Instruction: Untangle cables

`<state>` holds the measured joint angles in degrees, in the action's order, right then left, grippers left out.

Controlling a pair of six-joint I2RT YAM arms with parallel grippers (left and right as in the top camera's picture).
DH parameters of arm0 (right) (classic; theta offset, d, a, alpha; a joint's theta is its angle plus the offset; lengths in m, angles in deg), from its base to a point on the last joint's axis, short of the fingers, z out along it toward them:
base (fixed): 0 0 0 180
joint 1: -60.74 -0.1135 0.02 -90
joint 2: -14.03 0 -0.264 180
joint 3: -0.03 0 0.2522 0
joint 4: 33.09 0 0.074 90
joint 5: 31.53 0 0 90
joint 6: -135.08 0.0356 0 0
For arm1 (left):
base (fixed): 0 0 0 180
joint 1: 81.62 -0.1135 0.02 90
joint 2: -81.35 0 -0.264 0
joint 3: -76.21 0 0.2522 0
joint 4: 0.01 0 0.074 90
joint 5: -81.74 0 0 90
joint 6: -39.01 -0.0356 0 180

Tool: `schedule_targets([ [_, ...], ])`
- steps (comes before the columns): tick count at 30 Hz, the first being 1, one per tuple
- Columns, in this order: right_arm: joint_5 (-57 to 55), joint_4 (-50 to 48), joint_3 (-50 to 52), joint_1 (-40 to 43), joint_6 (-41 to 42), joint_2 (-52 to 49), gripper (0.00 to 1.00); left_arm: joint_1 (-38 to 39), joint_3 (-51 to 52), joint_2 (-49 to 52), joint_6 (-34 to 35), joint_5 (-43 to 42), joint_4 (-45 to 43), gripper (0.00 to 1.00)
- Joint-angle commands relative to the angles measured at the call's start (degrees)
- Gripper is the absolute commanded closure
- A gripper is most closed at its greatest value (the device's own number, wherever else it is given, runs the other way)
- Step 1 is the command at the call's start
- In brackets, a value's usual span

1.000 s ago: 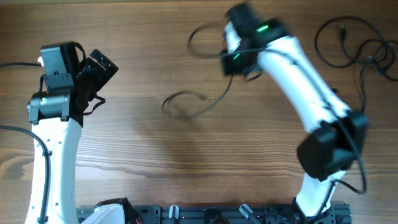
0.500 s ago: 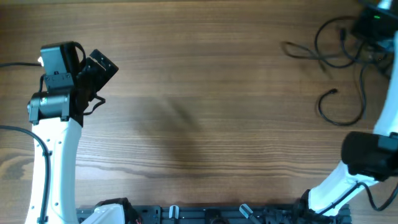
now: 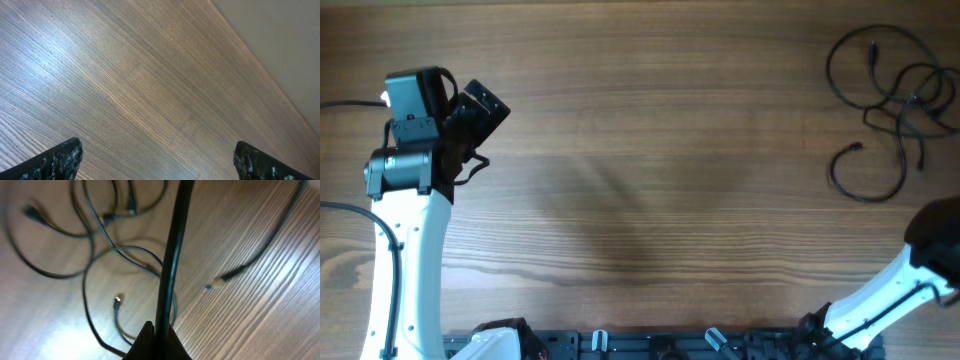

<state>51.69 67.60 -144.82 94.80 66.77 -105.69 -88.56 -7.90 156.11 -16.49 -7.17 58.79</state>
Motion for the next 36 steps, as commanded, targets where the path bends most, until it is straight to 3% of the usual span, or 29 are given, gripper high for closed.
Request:
schedule_targets([
  [1, -3.80, 0.98, -0.42, 0.02, 1.01, -6.93, 0.96, -0.57, -0.15, 0.37, -1.27, 0.90, 0.26, 0.02],
  [3, -3.76, 1.11, -0.42, 0.31, 1.01, -9.62, 0.95, -0.57, -0.15, 0.37, -1.27, 0.90, 0.28, 0.02],
  [4, -3.76, 1.51, -0.42, 0.44, 0.96, -11.63, 0.66, -0.57, -0.15, 0.37, -1.27, 0.90, 0.31, 0.02],
  [5, -3.74, 1.68, -0.42, 0.46, 1.01, -12.20, 0.31, -0.57, -0.15, 0.37, -1.27, 0.90, 0.39, 0.02],
  [6, -3.54, 1.68, -0.42, 0.46, 1.01, -12.41, 0.10, -0.57, -0.15, 0.37, -1.27, 0.90, 0.50, 0.02],
  [8, -2.60, 1.64, -0.48, 0.48, 1.20, -12.28, 0.00, -0.57, -0.15, 0.37, -1.27, 0.90, 0.70, 0.02],
  [14, 2.71, 1.64, -0.48, 0.44, -1.18, -10.95, 0.00, -0.57, -0.15, 0.37, -1.27, 0.90, 0.74, 0.01],
  [19, 20.76, -0.79, -0.50, -3.08, -17.18, -2.75, 0.00, -0.57, -0.15, 0.37, -1.25, 0.92, 0.76, 0.00],
  [21, 27.32, -0.70, -0.50, -6.60, -22.88, 1.36, 0.00, -0.57, -0.15, 0.37, -1.25, 0.92, 0.94, 0.00],
  [26, 26.21, -0.28, -0.48, -19.76, -24.68, 11.52, 0.00, -0.57, -0.15, 0.37, -1.27, 0.94, 1.11, 0.00],
  [30, 24.22, -0.20, -0.48, -29.92, -22.21, 19.63, 0.00, -0.57, -0.15, 0.37, -1.27, 0.94, 1.11, 0.00],
  [36, 24.39, 0.94, -0.48, -36.85, -0.22, 22.97, 0.00, -0.59, -0.15, 0.37, -1.27, 0.94, 1.14, 0.00],
])
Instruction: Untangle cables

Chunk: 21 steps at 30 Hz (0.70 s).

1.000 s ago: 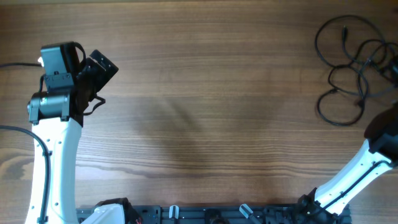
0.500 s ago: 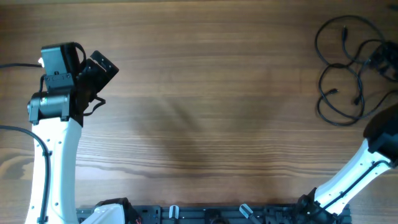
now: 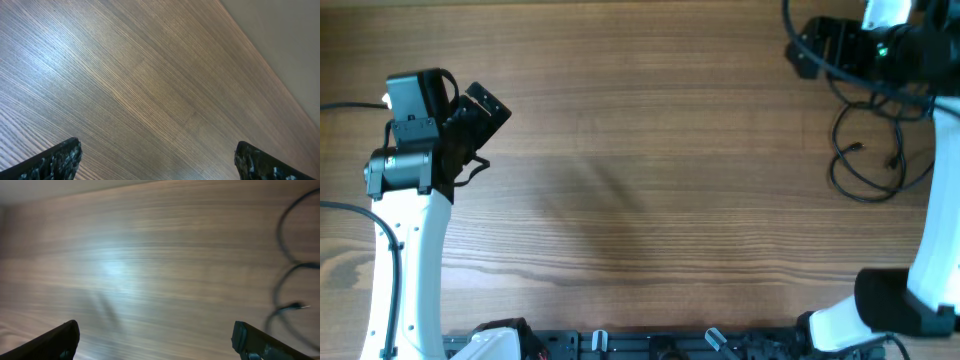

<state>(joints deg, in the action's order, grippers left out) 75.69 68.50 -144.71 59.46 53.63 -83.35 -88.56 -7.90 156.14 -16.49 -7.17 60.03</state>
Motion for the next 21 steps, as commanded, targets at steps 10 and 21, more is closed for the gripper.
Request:
schedule_targets([
  [10, 0.17, -0.22, -0.59, -1.55, 22.05, -0.15, 0.00, -0.59, -0.15, 0.35, -1.27, 0.94, -0.13, 0.00],
  [21, -37.00, -15.93, 10.88, -8.22, 22.84, 14.60, 0.00, -0.59, -0.15, 0.35, -1.27, 0.94, -0.13, 0.00],
])
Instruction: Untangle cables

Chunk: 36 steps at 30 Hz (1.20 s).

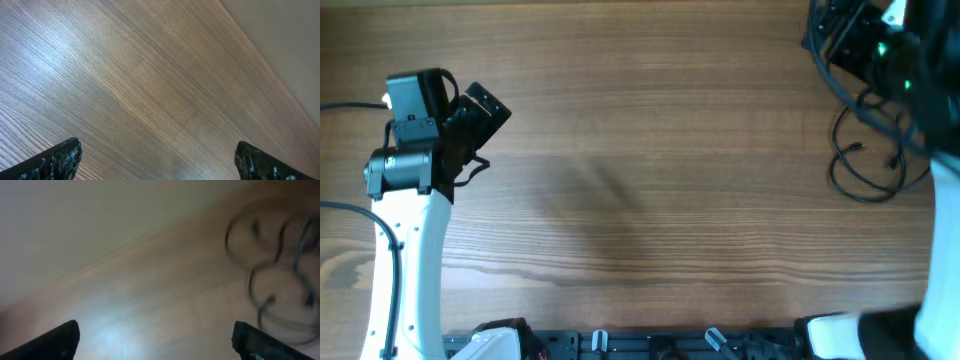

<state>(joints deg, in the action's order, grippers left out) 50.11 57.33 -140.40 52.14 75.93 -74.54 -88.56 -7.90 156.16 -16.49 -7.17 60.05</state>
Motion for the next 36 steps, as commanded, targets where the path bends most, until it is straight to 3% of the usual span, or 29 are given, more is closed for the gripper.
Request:
schedule_targets([
  [1, -11.37, -9.60, 11.67, -0.87, 0.52, 8.57, 0.01, -0.59, -0.15, 0.33, -1.27, 0.94, -0.15, 0.00],
  [4, -11.21, -25.86, 28.20, -0.87, -0.79, 16.92, 0.00, -0.59, -0.15, 0.33, -1.27, 0.94, -0.15, 0.00],
  [8, -8.00, -49.92, 51.84, -0.81, -8.57, 28.41, 0.00, -0.59, -0.15, 0.33, -1.27, 0.94, -0.15, 0.00],
  [14, -7.96, -71.63, 83.41, -0.31, -8.85, 47.34, 0.00, -0.59, -0.15, 0.33, -1.27, 0.94, -0.15, 0.00],
  [18, -6.67, -77.29, 98.38, 1.46, -6.62, 59.76, 0.00, -0.59, -0.15, 0.33, -1.27, 0.94, -0.15, 0.00],
  [20, -6.64, -77.94, 106.03, 2.89, -1.57, 66.97, 0.00, -0.59, -0.15, 0.33, -1.27, 0.94, -0.15, 0.00],
  [26, -6.58, -78.75, 121.20, 3.32, 3.32, 82.01, 0.00, -0.59, -0.15, 0.33, -1.27, 0.94, -0.15, 0.00],
  [30, -5.70, -78.60, 126.44, 3.32, 4.07, 86.23, 0.00, -0.59, -0.15, 0.33, -1.27, 0.94, -0.15, 0.00],
  [36, -0.59, -77.88, 126.38, 3.32, -4.92, 85.96, 0.00, -0.59, -0.15, 0.33, -1.27, 0.94, -0.15, 0.00],
])
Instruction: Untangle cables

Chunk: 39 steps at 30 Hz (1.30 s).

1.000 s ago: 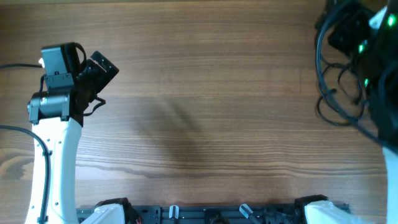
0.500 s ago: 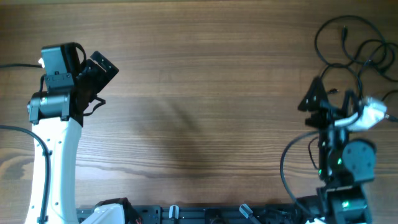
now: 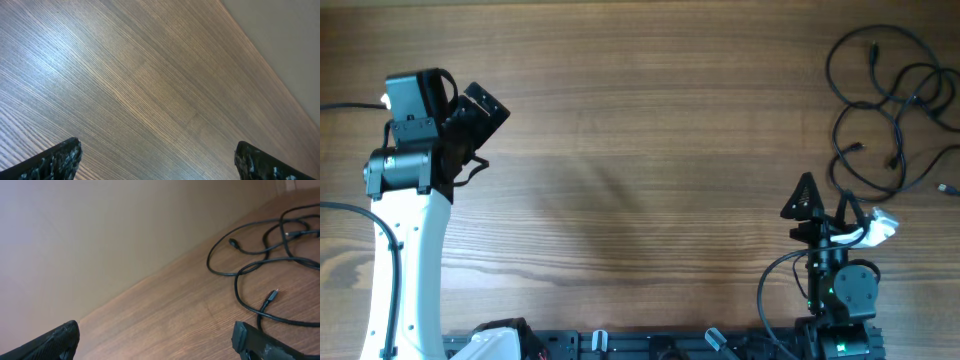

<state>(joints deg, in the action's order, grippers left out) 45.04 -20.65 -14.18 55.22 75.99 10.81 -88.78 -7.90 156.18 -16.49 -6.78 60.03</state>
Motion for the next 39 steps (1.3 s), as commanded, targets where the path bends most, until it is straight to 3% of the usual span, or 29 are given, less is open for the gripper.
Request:
schedule_targets([
  [1, 5.62, 0.11, 0.15, 0.24, -5.03, 0.13, 0.00, -0.37, -0.15, 0.31, -1.29, 0.55, -0.13, 0.00],
  [20, 5.99, 0.09, 0.15, 0.24, -5.03, -2.84, 0.00, -0.37, -0.15, 0.31, -1.31, 0.57, 0.76, 0.00],
  [24, 5.99, 0.09, 0.15, 0.24, -5.01, -2.84, 0.01, -0.35, 0.07, -0.20, -1.36, 3.74, 1.03, 0.00],
  [26, 5.99, 0.09, 0.15, 0.24, -5.01, -2.84, 0.00, 0.04, 1.70, -1.97, -3.28, 2.45, -2.99, 0.00],
  [28, 5.99, 0.09, 0.15, 0.24, -5.03, -2.84, 0.00, 1.25, 6.25, -5.62, -10.36, -1.42, -12.26, 0.00],
  [29, 5.99, 0.11, 0.15, 0.24, -5.01, -2.84, 0.00, 1.97, 10.56, -8.79, -14.69, -3.85, -18.88, 0.00],
  [34, 6.01, 0.09, 0.15, 0.24, -5.01, -2.84, 0.00, 2.56, 29.99, -23.54, -20.90, -9.27, -39.60, 0.00],
  [39, 5.99, 0.09, 0.15, 0.24, -5.03, -2.84, 0.00, 4.28, 47.21, -39.69, -31.39, -13.00, -50.38, 0.00],
])
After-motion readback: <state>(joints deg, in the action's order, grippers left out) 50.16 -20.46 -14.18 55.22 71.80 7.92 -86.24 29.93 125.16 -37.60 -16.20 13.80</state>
